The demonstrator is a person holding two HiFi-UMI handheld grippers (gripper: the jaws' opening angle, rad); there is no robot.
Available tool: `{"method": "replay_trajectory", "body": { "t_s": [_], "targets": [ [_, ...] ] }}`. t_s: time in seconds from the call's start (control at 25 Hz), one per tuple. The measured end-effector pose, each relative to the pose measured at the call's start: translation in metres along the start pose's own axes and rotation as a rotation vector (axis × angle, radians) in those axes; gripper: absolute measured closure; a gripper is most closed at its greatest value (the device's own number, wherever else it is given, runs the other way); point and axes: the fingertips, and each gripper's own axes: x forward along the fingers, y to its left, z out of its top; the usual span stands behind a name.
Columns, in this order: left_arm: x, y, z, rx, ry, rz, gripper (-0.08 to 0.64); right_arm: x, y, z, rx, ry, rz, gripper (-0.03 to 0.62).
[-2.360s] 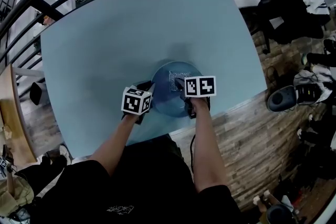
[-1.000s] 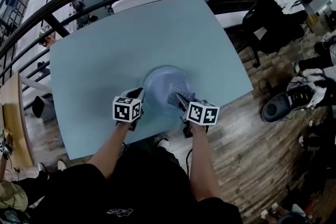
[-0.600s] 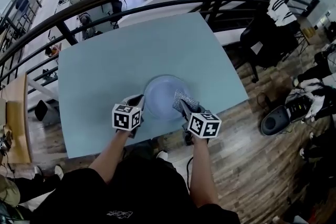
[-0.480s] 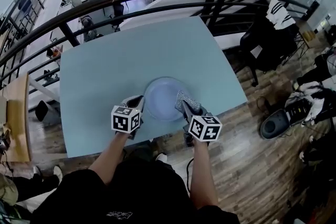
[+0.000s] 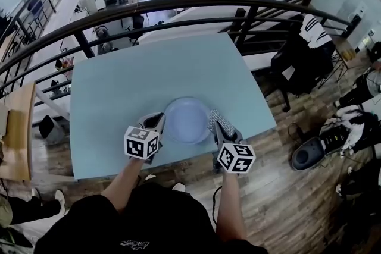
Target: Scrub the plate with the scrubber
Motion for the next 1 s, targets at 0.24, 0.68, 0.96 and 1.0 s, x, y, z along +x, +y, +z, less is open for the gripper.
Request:
{"method": "replay_trajectory", "body": {
  "t_s": [0.24, 0.68, 0.96, 1.0],
  "targets": [
    [-0.006, 0.003, 0.02, -0.002, -0.051, -0.015, 0.552, -0.013, 0.002, 0.022, -0.037, -0.056, -0.033, 0.508],
    [-0.036, 0.01, 0.087, 0.065, -0.198, -0.105, 0.552, -0.044, 0.035, 0.087, -0.128, -0.204, -0.124, 0.508],
    [-0.041, 0.006, 0.113, 0.145, -0.251, -0.186, 0.552, -0.051, 0.056, 0.11, -0.148, -0.28, -0.166, 0.508],
    [-0.043, 0.006, 0.118, 0.153, -0.262, -0.193, 0.552, -0.052, 0.059, 0.112, -0.149, -0.29, -0.173, 0.508]
  ]
}}
